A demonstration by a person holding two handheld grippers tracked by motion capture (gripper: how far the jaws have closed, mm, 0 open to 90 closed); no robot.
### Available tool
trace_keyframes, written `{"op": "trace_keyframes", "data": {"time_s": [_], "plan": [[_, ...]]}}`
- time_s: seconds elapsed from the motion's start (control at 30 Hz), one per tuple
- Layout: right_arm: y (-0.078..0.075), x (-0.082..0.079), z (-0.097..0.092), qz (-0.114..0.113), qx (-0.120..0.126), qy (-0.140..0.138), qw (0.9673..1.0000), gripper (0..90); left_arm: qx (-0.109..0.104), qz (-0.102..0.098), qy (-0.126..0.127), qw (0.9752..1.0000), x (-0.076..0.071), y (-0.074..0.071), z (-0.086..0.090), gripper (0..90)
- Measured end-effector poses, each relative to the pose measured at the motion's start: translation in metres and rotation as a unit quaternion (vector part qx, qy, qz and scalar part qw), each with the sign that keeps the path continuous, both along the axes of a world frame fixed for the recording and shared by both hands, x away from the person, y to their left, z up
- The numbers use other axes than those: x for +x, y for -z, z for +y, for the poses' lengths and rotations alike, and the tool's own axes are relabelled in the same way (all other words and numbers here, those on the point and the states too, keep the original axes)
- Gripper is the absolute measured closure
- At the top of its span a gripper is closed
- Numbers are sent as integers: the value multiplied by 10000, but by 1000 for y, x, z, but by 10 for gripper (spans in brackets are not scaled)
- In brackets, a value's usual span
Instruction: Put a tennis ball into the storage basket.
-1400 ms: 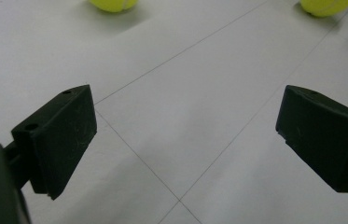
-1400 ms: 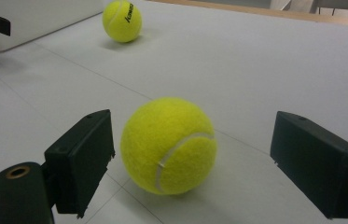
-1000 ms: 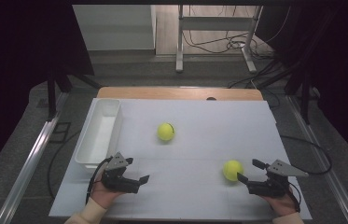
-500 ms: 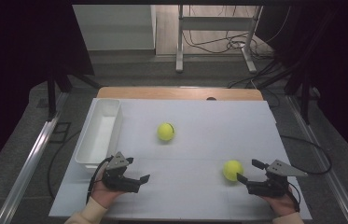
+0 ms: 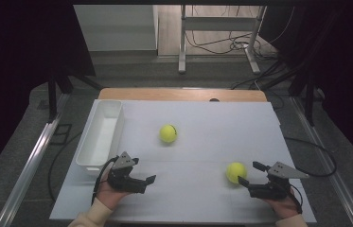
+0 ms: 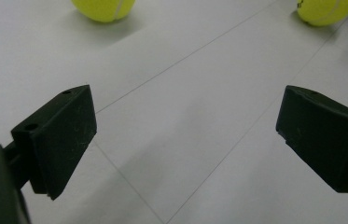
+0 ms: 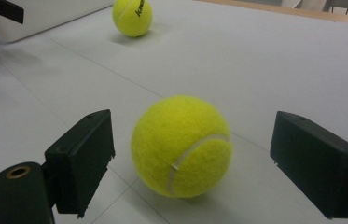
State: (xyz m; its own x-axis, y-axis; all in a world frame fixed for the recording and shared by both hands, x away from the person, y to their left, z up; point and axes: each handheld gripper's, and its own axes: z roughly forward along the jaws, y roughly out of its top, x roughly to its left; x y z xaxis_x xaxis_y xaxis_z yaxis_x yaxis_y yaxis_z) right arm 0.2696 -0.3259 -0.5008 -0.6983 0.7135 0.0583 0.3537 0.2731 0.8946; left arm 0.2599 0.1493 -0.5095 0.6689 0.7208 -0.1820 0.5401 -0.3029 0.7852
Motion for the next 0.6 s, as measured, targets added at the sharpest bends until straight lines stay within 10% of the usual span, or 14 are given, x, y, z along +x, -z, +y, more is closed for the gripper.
{"op": "trace_keyframes", "data": {"time_s": [0.6], "plan": [[0, 4, 0, 16, 72, -29, 10000, 141, 4, -109, -111, 9999, 17, -17, -13, 60]]}}
